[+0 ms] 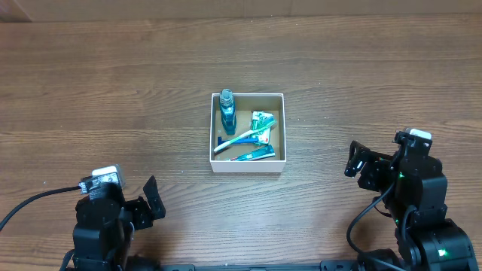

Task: Pack container

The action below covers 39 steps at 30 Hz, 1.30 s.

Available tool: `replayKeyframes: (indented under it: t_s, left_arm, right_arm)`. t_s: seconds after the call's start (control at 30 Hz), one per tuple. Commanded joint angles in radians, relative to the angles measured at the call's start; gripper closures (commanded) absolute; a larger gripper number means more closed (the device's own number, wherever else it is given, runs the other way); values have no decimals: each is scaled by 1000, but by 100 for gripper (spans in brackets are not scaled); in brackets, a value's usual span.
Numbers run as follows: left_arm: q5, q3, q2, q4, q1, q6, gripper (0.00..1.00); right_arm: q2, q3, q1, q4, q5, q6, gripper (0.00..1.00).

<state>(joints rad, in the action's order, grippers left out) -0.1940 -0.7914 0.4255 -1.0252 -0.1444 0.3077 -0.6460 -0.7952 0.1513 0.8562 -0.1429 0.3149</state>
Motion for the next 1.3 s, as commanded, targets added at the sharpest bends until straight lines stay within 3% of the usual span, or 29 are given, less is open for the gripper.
replayKeyframes:
  t_s: [0.0,0.2,0.4,0.5,0.8,1.27]
  left_arm:
    - [11,11,-7,1,-6,10,0]
    - [11,11,-7,0,-6,10,0]
    - [11,11,-7,1,-6,10,0]
    - [11,11,-7,1,-6,10,0]
    - [11,11,-7,1,-6,10,0]
    - [11,11,-7,0,-6,10,0]
  right_arm:
    - [3,6,0,-4,-14,7,0]
    - [84,27,0,42,-13,-6,0]
    - [512,354,-1,-120,44,-62,0]
    - [633,461,-3,-220,74,-102,0]
    - [643,722,-5,-769,93,-316,0]
    - [643,787,-17,-773,138,-319,0]
